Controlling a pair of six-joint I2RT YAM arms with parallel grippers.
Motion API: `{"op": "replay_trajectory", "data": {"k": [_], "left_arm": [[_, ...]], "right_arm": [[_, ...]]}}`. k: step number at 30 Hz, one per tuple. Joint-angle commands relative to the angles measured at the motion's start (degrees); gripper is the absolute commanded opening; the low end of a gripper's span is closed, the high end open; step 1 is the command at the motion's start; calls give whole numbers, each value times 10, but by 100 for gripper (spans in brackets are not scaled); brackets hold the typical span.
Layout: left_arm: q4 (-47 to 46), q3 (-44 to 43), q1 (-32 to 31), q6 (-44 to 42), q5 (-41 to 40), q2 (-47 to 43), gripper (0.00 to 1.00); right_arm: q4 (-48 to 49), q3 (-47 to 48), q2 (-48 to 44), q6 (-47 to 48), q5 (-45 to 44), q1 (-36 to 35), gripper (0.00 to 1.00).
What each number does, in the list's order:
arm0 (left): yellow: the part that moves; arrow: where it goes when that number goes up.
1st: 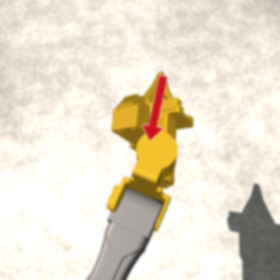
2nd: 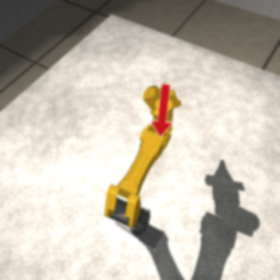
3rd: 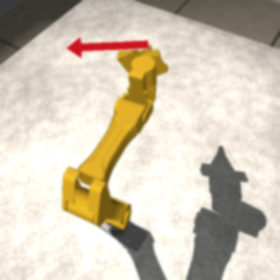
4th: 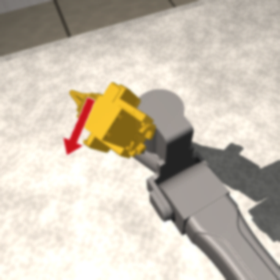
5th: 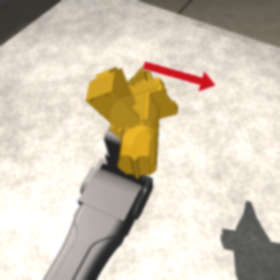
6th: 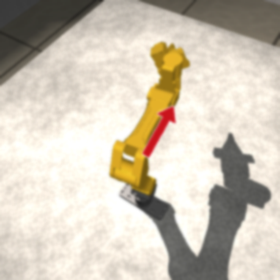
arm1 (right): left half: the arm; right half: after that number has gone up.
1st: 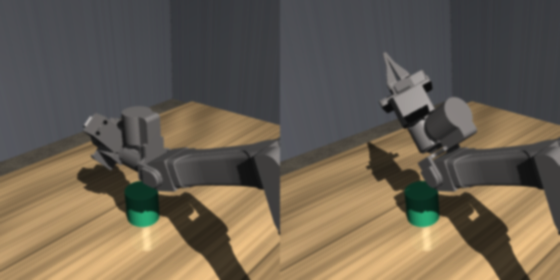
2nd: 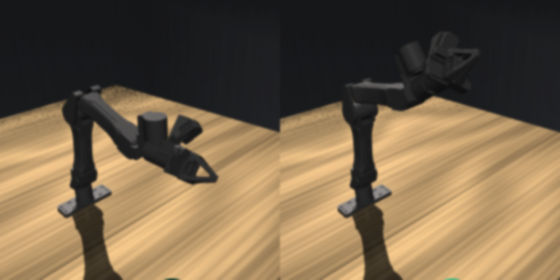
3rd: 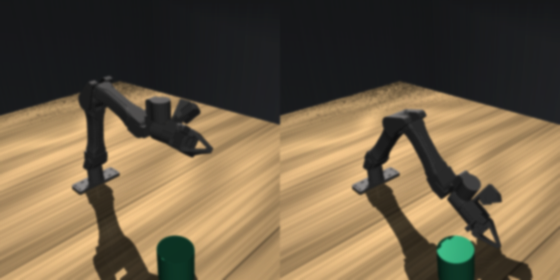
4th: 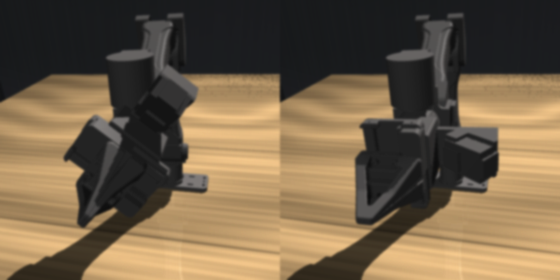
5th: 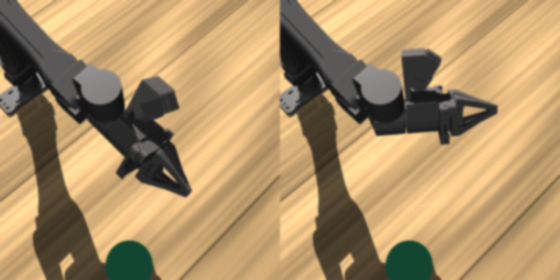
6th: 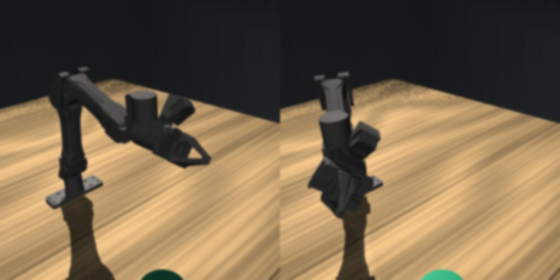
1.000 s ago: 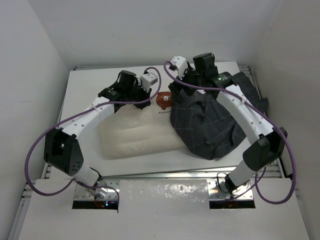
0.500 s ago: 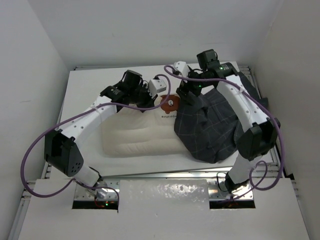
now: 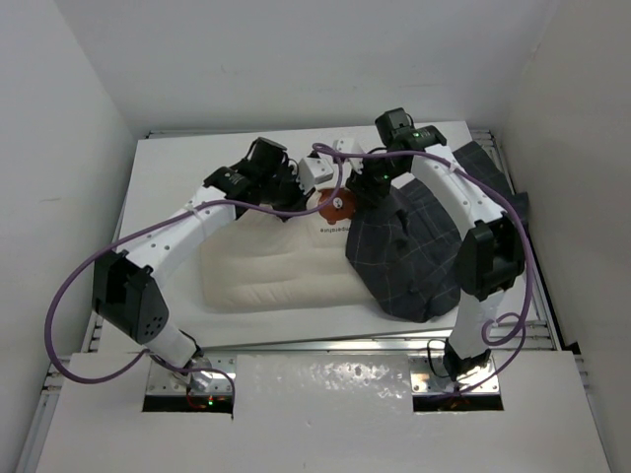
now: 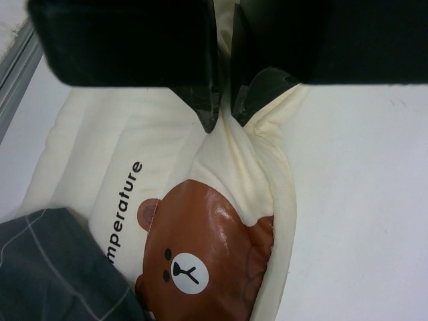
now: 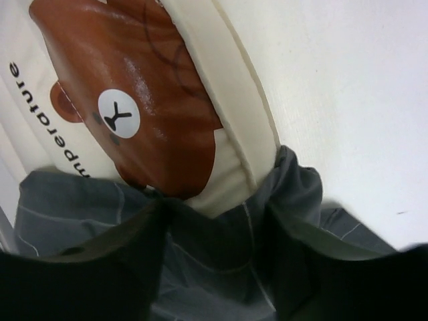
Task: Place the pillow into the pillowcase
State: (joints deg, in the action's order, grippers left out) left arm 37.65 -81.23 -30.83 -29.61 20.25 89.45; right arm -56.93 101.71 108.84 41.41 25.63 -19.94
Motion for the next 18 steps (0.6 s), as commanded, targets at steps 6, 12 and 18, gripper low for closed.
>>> {"op": "replay_trajectory", "data": {"k": [6,12,18], "left_arm": [[-38,-55,-21,-23,17,0,0],[-49,-64,-27,-19,1,15,0],[-79,-109,-27,0,-81,37,0]], "right_arm": [[-9,-21,14,1,35,3,26],[93,-64,-38,-119,-6,0,0],[334,-166,-142,-227,-71,1,0]]}}
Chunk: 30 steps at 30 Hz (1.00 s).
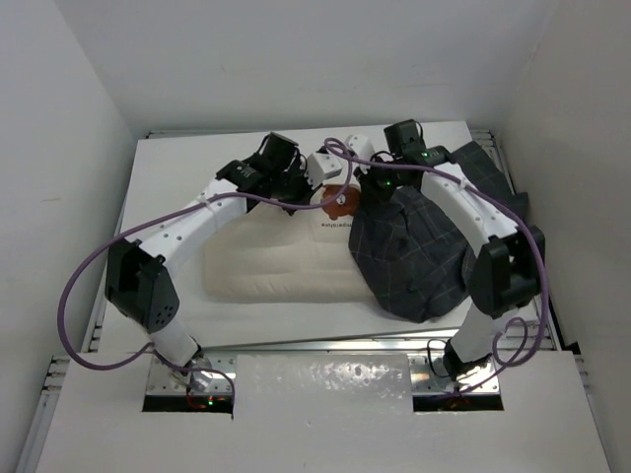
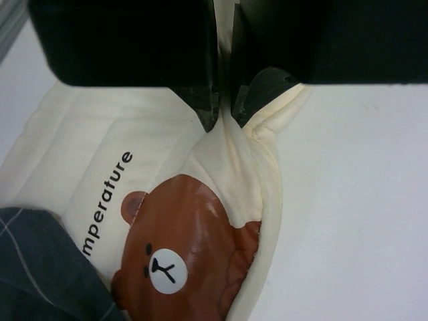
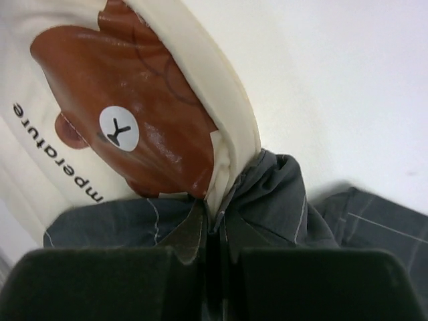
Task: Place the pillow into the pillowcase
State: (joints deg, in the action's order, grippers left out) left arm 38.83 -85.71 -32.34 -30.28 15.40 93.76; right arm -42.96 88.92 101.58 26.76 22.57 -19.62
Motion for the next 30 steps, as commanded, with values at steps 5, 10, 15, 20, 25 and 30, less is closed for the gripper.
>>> {"op": "replay_trajectory", "data": {"k": [5,10,15,20,25,30], "left_arm": [[-157,-149,-11,-32,-118,33,0],[-207,-282,-11,-104,-142,73,0],[-279,-258,-11,-179,-174,30,0],[-262,-176,-21,-231,-110,-22,0],[-259,274,-53,-312,-87,-233,0],[-255,456,-102,-305,-101,-313,0]], "right_arm": [[424,-12,-78,-175,-156,-2,0],[387,231,54,-183,-219,-15,0],[447,229,33,-60,-295,-84,0],[668,-183,-152,-101,-316,-147,0],[785,-512,-238,-222,-361,-204,0],[803,-670,-313,-303,-413,-289,0]]}}
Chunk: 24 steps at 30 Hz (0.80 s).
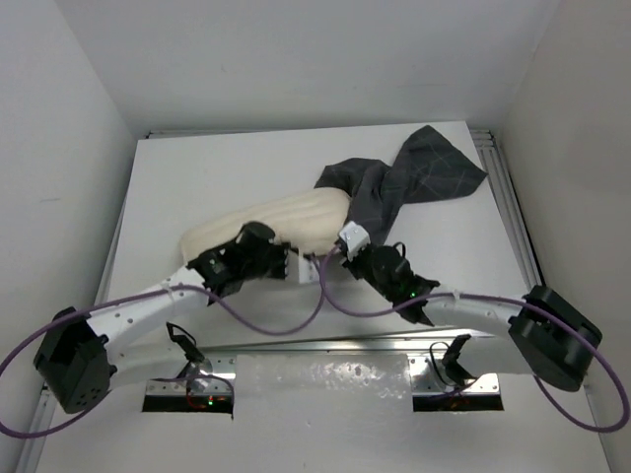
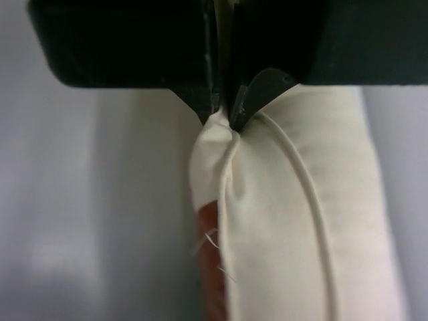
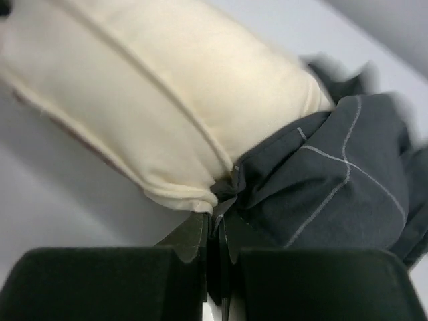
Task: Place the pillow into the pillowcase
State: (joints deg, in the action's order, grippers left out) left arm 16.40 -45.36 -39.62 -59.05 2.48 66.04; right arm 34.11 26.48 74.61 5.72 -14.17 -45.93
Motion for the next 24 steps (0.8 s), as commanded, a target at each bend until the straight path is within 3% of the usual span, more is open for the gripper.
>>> {"op": "replay_trajectory", "data": {"k": [1,2,4,5,6,8,10,12,14,16,20,21,22,23,24], "left_arm": [[-22,69,-58,-7,20,-62,0],[-15,83,-74,-5,18,-78,0],[7,111,-127,-4,8,-119,0],[13,119,-145,-3,5,-132,0],[20,127,-158,9,3,-153,0],[36,130,-180,21,12,-166,2],[54,121,-183,46,23,-166,48],[63,108,-183,64,26,-153,65],[75,89,-183,81,39,-138,71],[89,58,-183,112,60,-123,81],[91,-1,-183,202,87,-121,82],[84,-16,-183,236,82,-119,80],[77,-31,-182,281,49,-115,74],[72,-70,-180,320,24,-108,64],[77,-94,-176,385,0,-85,46]], "right_arm": [[19,-69,-57,-101,-54,-53,0],[-17,-78,-70,-109,-64,-65,2],[-52,-97,-112,-135,-71,-88,15],[-86,-102,-127,-145,-71,-92,24],[-105,-105,-142,-170,-70,-93,50],[-155,-111,-197,-188,-73,-94,62],[-197,-109,-252,-188,-65,-94,73],[-232,-98,-277,-185,-59,-94,82],[-301,-67,-297,-178,-55,-93,88],[-377,-31,-310,-178,-70,-93,90],[-451,22,-345,-191,-117,-93,90],[-457,33,-347,-197,-134,-93,84],[-467,62,-344,-204,-159,-93,71],[-473,83,-316,-207,-205,-92,31],[-482,107,-290,-202,-218,-84,16]]}}
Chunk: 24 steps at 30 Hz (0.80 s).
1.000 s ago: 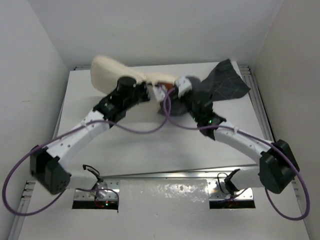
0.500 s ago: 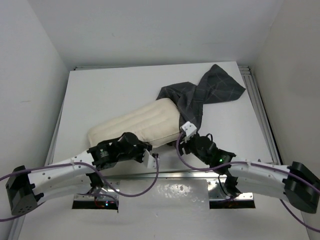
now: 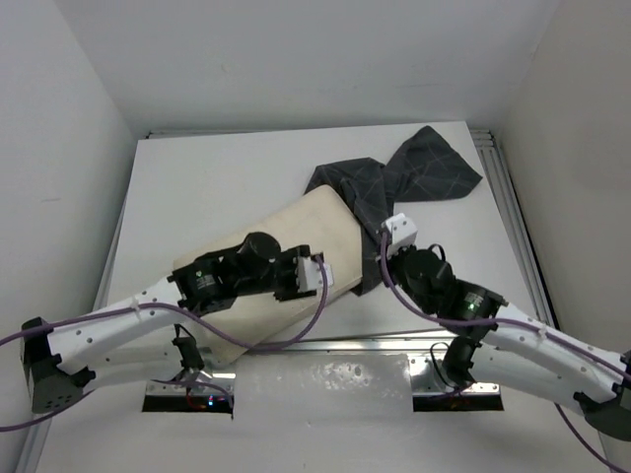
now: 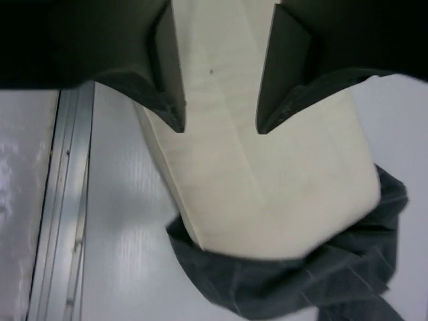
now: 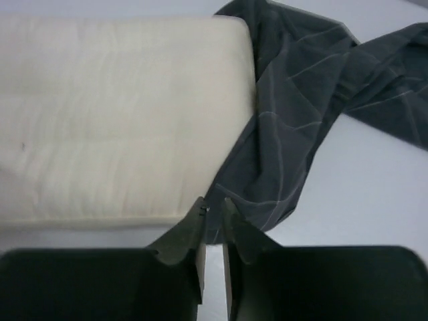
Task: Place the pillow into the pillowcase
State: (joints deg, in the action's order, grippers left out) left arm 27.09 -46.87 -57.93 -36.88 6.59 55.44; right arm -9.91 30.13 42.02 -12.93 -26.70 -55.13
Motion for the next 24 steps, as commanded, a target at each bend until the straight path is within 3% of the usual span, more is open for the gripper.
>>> {"op": "replay_trajectory", "data": {"k": [1,3,5,6,7,9,10,13,15,24], "left_arm": [[-18,-103,32,186,-52,36,42],[40,-186,82,231,-21,96,46],[87,-264,186,253,66,144,59],[131,-286,246,252,125,193,63],[150,-303,265,241,140,215,68],[169,-327,287,224,114,268,79],[172,-329,290,212,81,281,81],[150,-320,324,204,70,324,86],[129,-314,365,212,93,350,87],[68,-299,416,196,112,435,96]], "right_arm": [[-67,134,66,-12,-103,18,11],[-102,213,184,-28,-89,75,28],[-147,337,259,-53,-10,138,36],[-145,395,324,-54,60,189,57],[-143,420,356,-48,78,204,66],[-143,468,422,-6,64,220,83],[-156,519,489,10,47,223,87],[-201,635,607,2,77,254,91],[-199,682,648,-16,145,280,90],[-183,767,822,42,204,289,90]]}}
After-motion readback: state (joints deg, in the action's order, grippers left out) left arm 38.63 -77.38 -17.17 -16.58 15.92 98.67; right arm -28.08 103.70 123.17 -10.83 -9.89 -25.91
